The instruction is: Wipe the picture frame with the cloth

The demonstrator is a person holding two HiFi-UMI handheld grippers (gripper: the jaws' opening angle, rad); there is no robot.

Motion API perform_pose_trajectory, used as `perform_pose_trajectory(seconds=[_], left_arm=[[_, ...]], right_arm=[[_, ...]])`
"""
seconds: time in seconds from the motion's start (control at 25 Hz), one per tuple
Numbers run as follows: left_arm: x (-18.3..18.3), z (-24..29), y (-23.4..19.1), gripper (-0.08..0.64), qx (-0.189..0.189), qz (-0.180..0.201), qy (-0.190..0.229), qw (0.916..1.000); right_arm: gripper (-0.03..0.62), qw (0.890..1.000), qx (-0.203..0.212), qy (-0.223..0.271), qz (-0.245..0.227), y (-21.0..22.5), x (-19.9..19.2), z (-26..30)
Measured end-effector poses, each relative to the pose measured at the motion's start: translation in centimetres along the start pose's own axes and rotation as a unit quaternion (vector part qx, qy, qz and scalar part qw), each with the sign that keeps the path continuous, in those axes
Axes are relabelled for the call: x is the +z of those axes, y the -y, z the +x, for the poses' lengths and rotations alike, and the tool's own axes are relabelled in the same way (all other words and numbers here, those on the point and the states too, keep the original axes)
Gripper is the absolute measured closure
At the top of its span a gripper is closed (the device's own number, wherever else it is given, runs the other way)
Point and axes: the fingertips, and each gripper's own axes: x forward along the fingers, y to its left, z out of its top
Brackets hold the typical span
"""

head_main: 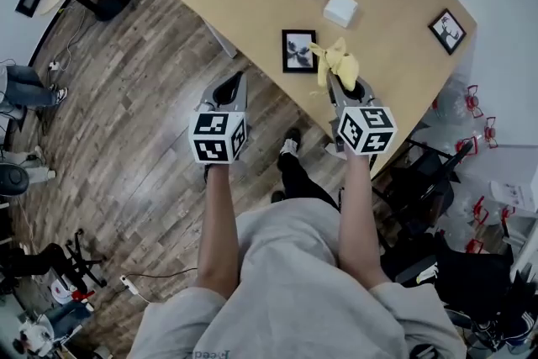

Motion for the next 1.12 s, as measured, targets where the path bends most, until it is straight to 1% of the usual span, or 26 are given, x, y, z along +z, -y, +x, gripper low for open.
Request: perform_pose_trajectory(seconds=[0.04, 0.2, 0.36, 0.48, 0.6, 0.68, 0.76, 0.84, 1.0, 1.12], left_arm=[[0.4, 1.2, -0.1, 0.508, -0.004, 0.005, -0.005, 1.0000], [2.4, 5.5, -0.9, 0.509, -0.025, 0.000, -0.007, 0.9997], [3.8, 9.7, -1.9, 0.509, -0.027, 0.003, -0.014, 0.9995], [4.3, 12.7, -1.7, 0.508, -0.033, 0.011, -0.026, 0.9990], [3.5, 14.9, -0.5, 0.509, -0.055, 0.032, -0.049, 0.9968], [2.4, 16.0, 0.5, 0.508, -0.079, 0.056, -0.069, 0.9929], [1.1, 16.8, 1.2, 0.508, -0.104, 0.086, -0.091, 0.9866], [-0.3, 17.6, 1.5, 0.508, -0.125, 0.107, -0.111, 0.9801], [-2.5, 19.0, 1.8, 0.508, -0.155, 0.123, -0.139, 0.9703], [-4.4, 20.2, 2.1, 0.508, -0.180, 0.135, -0.160, 0.9610]], right_arm=[[0.540, 1.000, 0.002, -0.003, -0.006, 0.5, 0.6, 1.2], [0.540, 1.000, 0.016, -0.004, -0.015, 2.4, 3.2, 5.6], [0.540, 1.000, 0.021, -0.003, -0.016, 4.8, 5.0, 9.0], [0.540, 1.000, 0.020, -0.002, -0.002, 7.1, 5.5, 10.9], [0.540, 1.000, 0.021, -0.009, 0.004, 8.8, 5.4, 12.1], [0.540, 0.999, 0.029, -0.019, -0.006, 9.3, 5.1, 12.8], [0.540, 0.998, 0.040, -0.034, -0.020, 9.3, 4.5, 13.7], [0.540, 0.997, 0.052, -0.052, -0.035, 9.0, 3.5, 14.6], [0.538, 0.992, 0.068, -0.082, -0.072, 8.4, 1.9, 16.3], [0.538, 0.988, 0.073, -0.099, -0.091, 8.1, 0.6, 17.7]])
